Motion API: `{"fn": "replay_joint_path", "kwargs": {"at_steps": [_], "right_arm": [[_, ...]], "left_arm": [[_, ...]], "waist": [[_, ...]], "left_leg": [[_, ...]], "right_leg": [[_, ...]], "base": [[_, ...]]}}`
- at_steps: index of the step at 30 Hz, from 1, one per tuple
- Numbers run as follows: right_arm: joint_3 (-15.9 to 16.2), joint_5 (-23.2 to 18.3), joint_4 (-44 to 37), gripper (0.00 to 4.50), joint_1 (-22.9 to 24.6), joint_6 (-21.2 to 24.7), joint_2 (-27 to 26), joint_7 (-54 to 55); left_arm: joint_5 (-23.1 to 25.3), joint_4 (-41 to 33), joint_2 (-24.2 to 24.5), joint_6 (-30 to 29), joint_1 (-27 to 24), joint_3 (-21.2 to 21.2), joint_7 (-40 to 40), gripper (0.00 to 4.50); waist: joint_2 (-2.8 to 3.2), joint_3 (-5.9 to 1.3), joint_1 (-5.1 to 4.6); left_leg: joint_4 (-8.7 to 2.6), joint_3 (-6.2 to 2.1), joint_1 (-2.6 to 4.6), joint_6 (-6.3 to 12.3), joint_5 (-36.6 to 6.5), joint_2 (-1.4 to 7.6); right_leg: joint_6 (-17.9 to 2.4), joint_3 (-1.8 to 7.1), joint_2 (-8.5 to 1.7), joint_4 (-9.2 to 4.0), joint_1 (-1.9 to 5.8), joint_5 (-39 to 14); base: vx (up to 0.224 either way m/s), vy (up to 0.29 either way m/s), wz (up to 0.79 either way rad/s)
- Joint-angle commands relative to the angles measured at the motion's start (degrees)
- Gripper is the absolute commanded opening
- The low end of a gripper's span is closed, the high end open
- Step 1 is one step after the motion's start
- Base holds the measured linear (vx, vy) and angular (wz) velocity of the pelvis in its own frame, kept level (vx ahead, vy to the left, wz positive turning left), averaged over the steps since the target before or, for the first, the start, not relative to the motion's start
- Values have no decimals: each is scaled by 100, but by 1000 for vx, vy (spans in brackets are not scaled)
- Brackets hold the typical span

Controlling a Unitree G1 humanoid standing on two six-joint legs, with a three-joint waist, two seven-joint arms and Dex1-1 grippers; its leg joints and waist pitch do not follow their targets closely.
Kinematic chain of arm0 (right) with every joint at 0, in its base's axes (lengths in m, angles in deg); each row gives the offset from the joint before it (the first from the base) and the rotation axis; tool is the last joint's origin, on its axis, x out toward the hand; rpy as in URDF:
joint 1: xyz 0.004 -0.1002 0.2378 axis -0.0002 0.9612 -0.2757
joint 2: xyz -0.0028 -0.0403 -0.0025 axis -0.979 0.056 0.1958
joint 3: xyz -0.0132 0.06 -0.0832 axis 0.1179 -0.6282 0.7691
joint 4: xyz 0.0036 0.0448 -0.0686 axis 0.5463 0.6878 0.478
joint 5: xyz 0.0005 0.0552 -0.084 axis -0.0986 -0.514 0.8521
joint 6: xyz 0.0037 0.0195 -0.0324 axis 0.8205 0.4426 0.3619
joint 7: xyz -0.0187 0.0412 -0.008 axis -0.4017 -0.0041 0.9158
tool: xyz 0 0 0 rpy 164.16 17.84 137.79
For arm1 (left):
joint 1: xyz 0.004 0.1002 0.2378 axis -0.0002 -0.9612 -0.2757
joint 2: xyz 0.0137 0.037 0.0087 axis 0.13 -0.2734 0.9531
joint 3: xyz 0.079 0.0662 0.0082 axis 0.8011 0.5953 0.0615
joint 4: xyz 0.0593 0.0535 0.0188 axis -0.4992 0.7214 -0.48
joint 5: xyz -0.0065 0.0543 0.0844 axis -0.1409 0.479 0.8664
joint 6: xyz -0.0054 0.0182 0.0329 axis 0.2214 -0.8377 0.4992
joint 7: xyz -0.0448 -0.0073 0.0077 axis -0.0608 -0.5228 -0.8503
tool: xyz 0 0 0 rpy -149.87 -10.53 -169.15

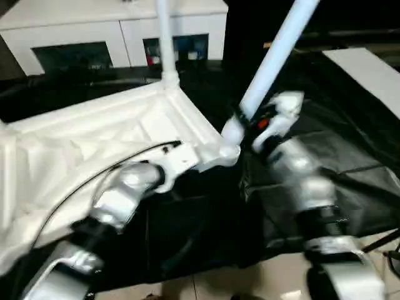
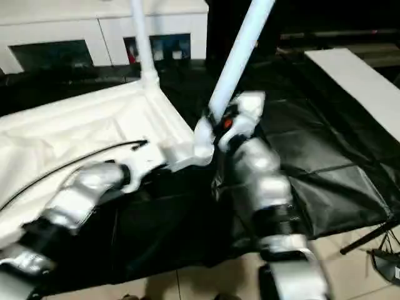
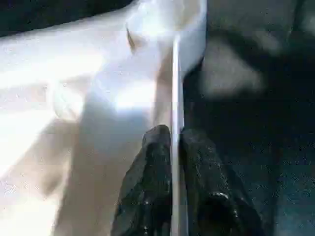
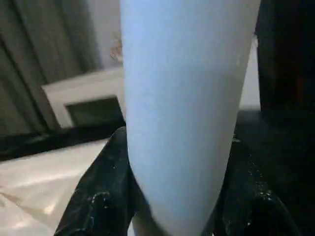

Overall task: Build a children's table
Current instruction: Insert table leg to table base

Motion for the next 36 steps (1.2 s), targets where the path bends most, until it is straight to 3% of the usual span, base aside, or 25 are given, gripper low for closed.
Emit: {"fn": "replay_joint_path", "kwargs": {"at_steps": [1, 2, 3, 5, 6, 7, 8, 9, 11, 13, 18, 20, 24, 30, 33, 34, 36], "right_arm": [[115, -58, -263, 183, 37, 205, 70, -213], [115, -58, -263, 183, 37, 205, 70, -213], [202, -159, -634, 183, 122, 499, 388, -574], [263, -275, -879, 183, 192, 750, 604, -877], [298, -346, -967, 182, 230, 890, 686, -1025], [446, -433, -1248, 182, 381, 1213, 935, -1436], [448, -433, -1250, 182, 382, 1216, 937, -1439], [552, -440, -1352, 182, 460, 1351, 1068, -1640], [695, -444, -1523, 182, 566, 1536, 1232, -1851], [886, -458, -1810, 182, 718, 1793, 1376, -2037], [1130, -446, -2197, 182, 836, 2032, 1353, -2088], [1204, -402, -2260, 182, 846, 2062, 1315, -2099], [1307, -347, -2347, 182, 870, 2141, 1283, -2093], [1442, -249, -2480, 182, 924, 2255, 1365, -2126], [1424, -251, -2484, 182, 925, 2285, 1401, -2162], [1415, -250, -2484, 182, 921, 2292, 1410, -2168], [1407, -242, -2487, 182, 920, 2306, 1421, -2182]], "left_arm": [[-217, -321, 47, -31, 19, -174, -148, 86], [-217, -321, 47, -31, 19, -174, -148, 86], [-840, -749, 46, -391, 48, -671, -449, 91], [-1411, -990, 0, -640, 158, -1122, -657, 105], [-1662, -1030, -48, -724, 245, -1327, -698, 118], [-2371, -1030, -155, -929, 500, -1759, -756, 118], [-2376, -1030, -155, -930, 502, -1762, -756, 133], [-2628, -1009, -201, -997, 643, -1908, -782, 139], [-2941, -1028, -267, -1142, 799, -2062, -822, 158], [-3439, -1201, -461, -1545, 1002, -2201, -874, 174], [-3646, -1429, -848, -1929, 1024, -1970, -826, 208], [-3671, -1413, -949, -1943, 1029, -1879, -767, 240], [-4083, -1560, -1126, -2287, 1003, -1851, -780, 270], [-3743, -1581, -1206, -2141, 946, -1621, -669, 317], [-3686, -1434, -1158, -2141, 997, -1661, -529, 326], [-3729, -1456, -1137, -2202, 999, -1674, -535, 291], [-3762, -1500, -1112, -2256, 995, -1682, -552, 284]], "waist": [[5, -415, 7], [-1, -405, 6], [-12, -387, 17], [-17, -371, 24], [-48, -363, 25], [-52, -354, 34], [-49, -346, 58], [-87, -322, 56], [-84, -303, 57], [-92, -317, 73], [-87, -359, 72], [-84, -371, 86], [-68, -371, 96], [-71, -364, 121], [-85, -368, 129], [-77, -373, 139], [-84, -379, 145]], "left_leg": [[-279, -6, 103, 879, 23, 234], [-291, -4, 100, 828, -101, 234], [-310, 3, 109, 645, -321, 229], [-319, 9, 115, 509, -482, 231], [-320, 16, 114, 479, -549, 230], [-311, 28, 122, 437, -716, 202], [-310, 31, 134, 394, -842, 200], [-323, 30, 112, 361, -954, 199], [-334, 26, 128, 271, -1088, 211], [-330, 18, 129, 209, -1021, 216], [-286, 16, 105, 360, -519, 209], [-269, 18, 93, 434, -420, 203], [-259, 23, 101, 424, -492, 200], [-264, 10, 111, 374, -590, 213], [-264, 7, 113, 332, -613, 215], [-258, 7, 117, 321, -592, 213], [-251, 6, 107, 329, -518, 207]], "right_leg": [[-1779, 235, -271, -203, 402, 726], [-1775, 238, -275, -216, 411, 579], [-1741, 245, -279, -233, 440, 265], [-1728, 253, -266, -243, 427, 113], [-1712, 256, -260, -254, 419, 41], [-1694, 258, -252, -264, 414, -143], [-1656, 259, -256, -287, 404, -336], [-1581, 256, -267, -310, 414, -602], [-1468, 254, -283, -352, 400, -1013], [-1390, 260, -284, -344, 417, -1051], [-1502, 256, -268, -277, 434, -310], [-1549, 257, -269, -257, 445, -133], [-1611, 248, -265, -258, 448, -134], [-1502, 244, -258, -281, 451, -342], [-1446, 247, -256, -279, 454, -353], [-1452, 247, -262, -272, 454, -334], [-1459, 245, -258, -258, 459, -233]], "base": [[0, 0, 0], [0, 0, 0], [0, 0, 0], [0, 0, 0], [0, 0, 0], [0, 0, 0], [0, 0, 0], [0, 0, 0], [0, 0, 0], [0, 0, 0], [0, 0, 0], [0, 0, 0], [0, 0, 0], [0, 0, 0], [0, 0, 0], [0, 0, 0], [0, 0, 0]]}}
